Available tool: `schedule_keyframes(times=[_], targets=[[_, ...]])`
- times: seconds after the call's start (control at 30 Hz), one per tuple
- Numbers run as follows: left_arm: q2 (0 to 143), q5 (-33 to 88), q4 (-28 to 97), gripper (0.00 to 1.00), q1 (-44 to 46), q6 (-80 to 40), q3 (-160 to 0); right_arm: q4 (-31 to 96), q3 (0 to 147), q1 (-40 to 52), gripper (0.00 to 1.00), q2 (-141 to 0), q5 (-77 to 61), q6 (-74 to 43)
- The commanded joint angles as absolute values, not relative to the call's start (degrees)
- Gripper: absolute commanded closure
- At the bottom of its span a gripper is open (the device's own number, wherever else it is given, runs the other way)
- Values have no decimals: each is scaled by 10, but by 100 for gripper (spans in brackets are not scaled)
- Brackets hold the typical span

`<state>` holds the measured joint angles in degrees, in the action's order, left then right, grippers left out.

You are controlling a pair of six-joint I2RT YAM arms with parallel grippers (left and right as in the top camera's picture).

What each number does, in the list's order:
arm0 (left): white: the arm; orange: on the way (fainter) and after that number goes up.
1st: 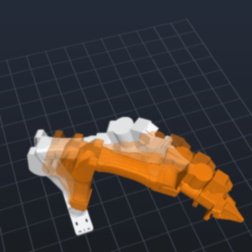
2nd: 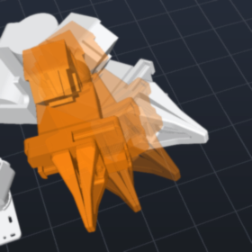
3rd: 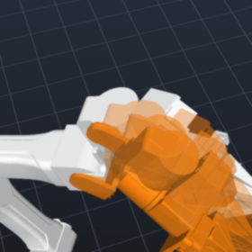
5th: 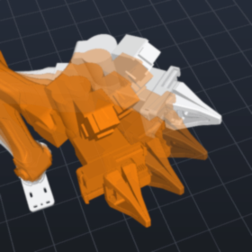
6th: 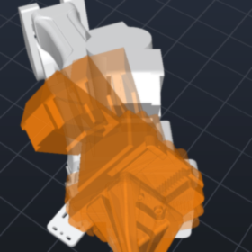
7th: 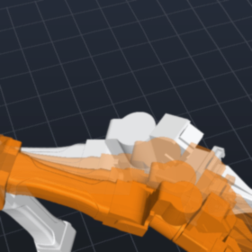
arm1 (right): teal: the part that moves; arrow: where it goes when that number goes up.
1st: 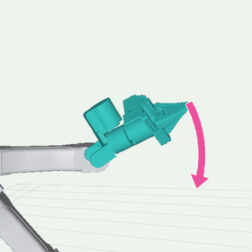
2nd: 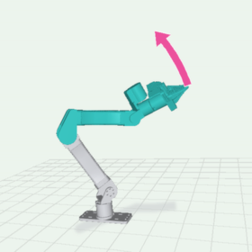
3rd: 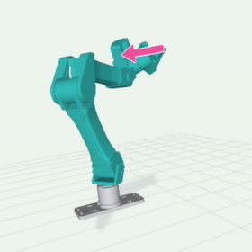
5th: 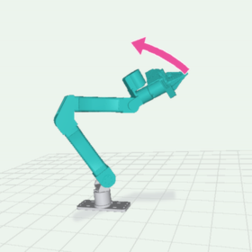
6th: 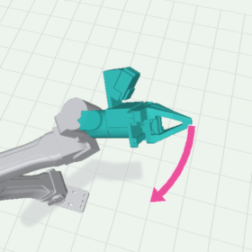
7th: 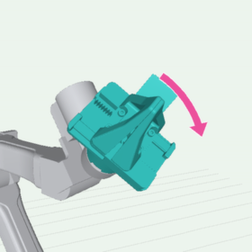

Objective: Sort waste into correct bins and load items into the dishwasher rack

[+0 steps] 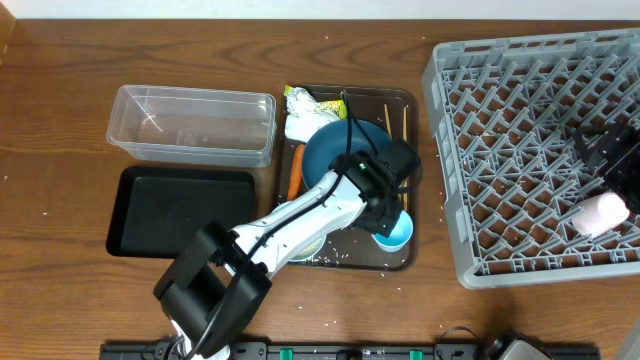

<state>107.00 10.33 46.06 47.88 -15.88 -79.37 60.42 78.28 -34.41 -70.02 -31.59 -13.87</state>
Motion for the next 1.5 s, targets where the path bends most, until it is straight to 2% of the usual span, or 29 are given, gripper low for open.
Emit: schedule_keyframes(times=[0.0,0.2,0.43,0.8,0.93,1.13,1.27,1.4,1.47], targets=[[1013,127,477,94,457,-159,-844,606,789,-338,18,-699,-324,-109],[907,255,473,94,351,-151,-853,606,788,-328,18,-698,-370,-57],[884,568,429,94,195,-150,-853,605,788,-226,20,-699,-525,40],[887,804,360,94,174,-151,-853,558,788,-14,20,-699,-655,159],[887,834,350,94,174,-151,-853,532,788,21,19,-699,-711,188],[887,846,350,94,174,-151,-853,512,788,57,20,-699,-715,189],[887,846,350,94,175,-151,-853,504,789,80,26,-699,-714,189],[887,846,349,94,176,-151,-853,496,789,86,36,-699,-713,189],[887,846,349,94,176,-151,-853,496,788,86,44,-699,-702,189]])
